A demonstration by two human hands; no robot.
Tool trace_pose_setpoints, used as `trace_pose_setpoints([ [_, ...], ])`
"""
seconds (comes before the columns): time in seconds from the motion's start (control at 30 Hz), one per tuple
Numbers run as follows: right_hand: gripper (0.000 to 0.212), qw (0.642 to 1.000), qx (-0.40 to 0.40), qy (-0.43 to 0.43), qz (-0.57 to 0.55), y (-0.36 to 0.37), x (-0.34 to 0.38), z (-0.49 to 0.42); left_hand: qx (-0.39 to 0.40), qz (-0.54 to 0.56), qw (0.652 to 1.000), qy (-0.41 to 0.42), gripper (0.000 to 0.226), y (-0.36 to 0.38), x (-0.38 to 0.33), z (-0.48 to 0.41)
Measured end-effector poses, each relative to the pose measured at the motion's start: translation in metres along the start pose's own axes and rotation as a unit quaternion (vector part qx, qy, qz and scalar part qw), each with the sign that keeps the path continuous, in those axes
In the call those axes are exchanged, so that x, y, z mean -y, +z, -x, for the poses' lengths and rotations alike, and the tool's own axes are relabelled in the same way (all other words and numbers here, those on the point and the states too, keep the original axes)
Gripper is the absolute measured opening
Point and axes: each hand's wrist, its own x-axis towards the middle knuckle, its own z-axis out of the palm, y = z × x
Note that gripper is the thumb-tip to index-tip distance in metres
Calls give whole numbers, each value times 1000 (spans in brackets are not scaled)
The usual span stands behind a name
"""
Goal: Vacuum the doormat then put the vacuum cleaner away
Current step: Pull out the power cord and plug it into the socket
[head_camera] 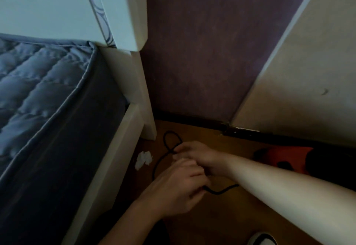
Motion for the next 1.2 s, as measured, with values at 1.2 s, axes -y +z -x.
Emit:
trace_pose_setpoints([
  [1.2, 21, 893, -242, -78, 370, -65, 4, -53, 59, 369, 828, -417, 37, 4, 26, 10],
])
